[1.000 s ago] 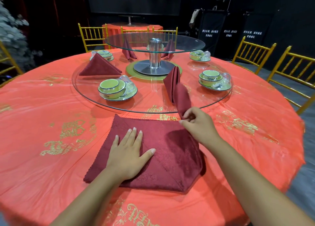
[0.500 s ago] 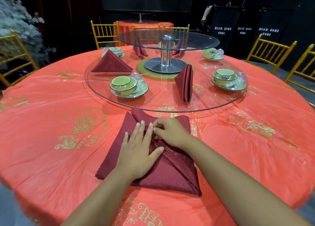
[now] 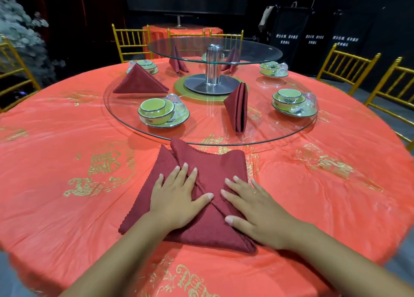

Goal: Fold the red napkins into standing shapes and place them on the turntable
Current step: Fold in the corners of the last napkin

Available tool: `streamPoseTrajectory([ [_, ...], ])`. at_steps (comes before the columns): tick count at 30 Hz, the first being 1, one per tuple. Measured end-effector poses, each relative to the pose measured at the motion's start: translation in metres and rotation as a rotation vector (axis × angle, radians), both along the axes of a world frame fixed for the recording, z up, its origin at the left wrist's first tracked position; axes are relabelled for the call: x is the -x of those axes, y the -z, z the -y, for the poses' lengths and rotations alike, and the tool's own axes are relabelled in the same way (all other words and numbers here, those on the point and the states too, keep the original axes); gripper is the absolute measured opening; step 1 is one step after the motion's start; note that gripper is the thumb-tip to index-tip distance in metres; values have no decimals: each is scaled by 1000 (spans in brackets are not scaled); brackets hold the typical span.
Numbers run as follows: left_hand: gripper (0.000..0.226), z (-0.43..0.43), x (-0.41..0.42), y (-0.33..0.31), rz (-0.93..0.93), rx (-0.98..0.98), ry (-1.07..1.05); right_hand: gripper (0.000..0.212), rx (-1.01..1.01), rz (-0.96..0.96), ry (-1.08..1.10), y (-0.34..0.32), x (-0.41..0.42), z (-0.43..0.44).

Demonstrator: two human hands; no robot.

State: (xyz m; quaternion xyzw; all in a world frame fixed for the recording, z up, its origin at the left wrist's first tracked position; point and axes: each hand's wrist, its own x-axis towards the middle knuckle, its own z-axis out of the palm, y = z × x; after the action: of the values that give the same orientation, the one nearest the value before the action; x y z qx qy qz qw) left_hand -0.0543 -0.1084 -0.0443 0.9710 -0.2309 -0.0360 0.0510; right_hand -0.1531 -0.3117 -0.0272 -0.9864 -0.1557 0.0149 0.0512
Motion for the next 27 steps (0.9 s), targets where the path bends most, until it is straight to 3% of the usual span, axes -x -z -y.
streamPoseTrajectory([
  [5,86,0,-10,-16,-64,-35,34,69,-123,100,24,0,21,-5],
  [8,83,-2,-10,-16,-46,-27,67,47,-155,305,60,-1,34,-9],
  [11,81,-5,-6,-7,-37,-13,93,25,-188,376,57,-1,40,-11],
  [19,87,-22,-10,-5,-72,47,236,20,-471,151,-140,-3,47,-13],
  [27,93,-29,-16,0,24,22,230,20,-523,206,-130,-7,40,-18],
])
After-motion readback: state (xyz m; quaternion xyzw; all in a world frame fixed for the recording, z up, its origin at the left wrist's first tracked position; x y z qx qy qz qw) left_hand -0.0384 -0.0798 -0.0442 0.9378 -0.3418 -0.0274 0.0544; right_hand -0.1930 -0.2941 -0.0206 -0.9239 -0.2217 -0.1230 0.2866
